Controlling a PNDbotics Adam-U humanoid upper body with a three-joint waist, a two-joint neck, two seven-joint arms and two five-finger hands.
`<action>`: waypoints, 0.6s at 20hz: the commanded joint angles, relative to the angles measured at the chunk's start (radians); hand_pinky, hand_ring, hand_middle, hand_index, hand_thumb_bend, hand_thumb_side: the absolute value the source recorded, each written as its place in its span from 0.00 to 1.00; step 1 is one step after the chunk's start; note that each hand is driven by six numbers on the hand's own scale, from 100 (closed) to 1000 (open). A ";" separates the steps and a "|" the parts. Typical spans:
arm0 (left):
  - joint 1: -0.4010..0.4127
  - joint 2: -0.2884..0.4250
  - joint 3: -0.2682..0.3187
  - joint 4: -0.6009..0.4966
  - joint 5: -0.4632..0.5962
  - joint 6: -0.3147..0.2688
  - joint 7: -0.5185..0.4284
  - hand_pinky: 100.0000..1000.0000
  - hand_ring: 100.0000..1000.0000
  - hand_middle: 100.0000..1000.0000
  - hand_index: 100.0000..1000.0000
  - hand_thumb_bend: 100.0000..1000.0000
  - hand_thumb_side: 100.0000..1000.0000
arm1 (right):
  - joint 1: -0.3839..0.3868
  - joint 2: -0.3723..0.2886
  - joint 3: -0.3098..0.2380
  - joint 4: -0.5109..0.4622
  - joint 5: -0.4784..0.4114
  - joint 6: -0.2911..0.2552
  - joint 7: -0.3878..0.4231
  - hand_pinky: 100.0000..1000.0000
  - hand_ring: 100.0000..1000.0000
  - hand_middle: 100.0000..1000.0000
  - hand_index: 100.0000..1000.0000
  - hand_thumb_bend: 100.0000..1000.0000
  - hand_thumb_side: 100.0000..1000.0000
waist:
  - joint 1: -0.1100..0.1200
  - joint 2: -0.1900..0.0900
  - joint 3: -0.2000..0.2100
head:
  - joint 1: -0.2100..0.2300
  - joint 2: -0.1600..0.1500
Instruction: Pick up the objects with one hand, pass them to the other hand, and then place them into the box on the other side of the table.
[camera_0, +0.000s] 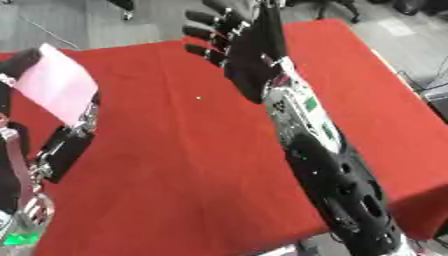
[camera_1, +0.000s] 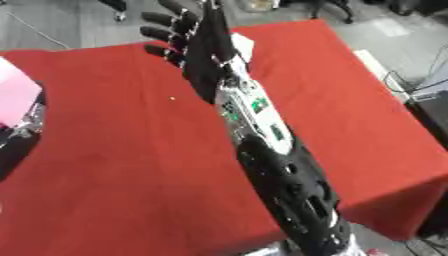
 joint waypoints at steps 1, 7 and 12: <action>0.018 0.047 0.078 -0.030 0.012 0.160 0.100 0.52 0.39 0.35 0.39 0.01 0.04 | 0.009 -0.025 -0.048 -0.062 0.055 -0.071 -0.044 0.80 0.78 0.69 0.92 0.00 1.00 | 0.010 -0.019 -0.002 | 0.111 -0.002; 0.146 0.265 0.280 -0.057 0.222 0.413 -0.038 0.58 0.44 0.38 0.42 0.15 0.01 | 0.145 -0.092 -0.109 -0.040 0.279 -0.109 0.056 0.79 0.76 0.60 0.89 0.00 1.00 | 0.035 -0.023 -0.015 | 0.404 -0.002; 0.207 0.444 0.442 0.041 0.504 0.605 -0.234 0.58 0.46 0.39 0.42 0.19 0.00 | 0.223 -0.078 -0.166 -0.004 0.448 -0.121 0.255 0.79 0.76 0.57 0.88 0.00 1.00 | 0.045 -0.024 -0.031 | 0.439 -0.002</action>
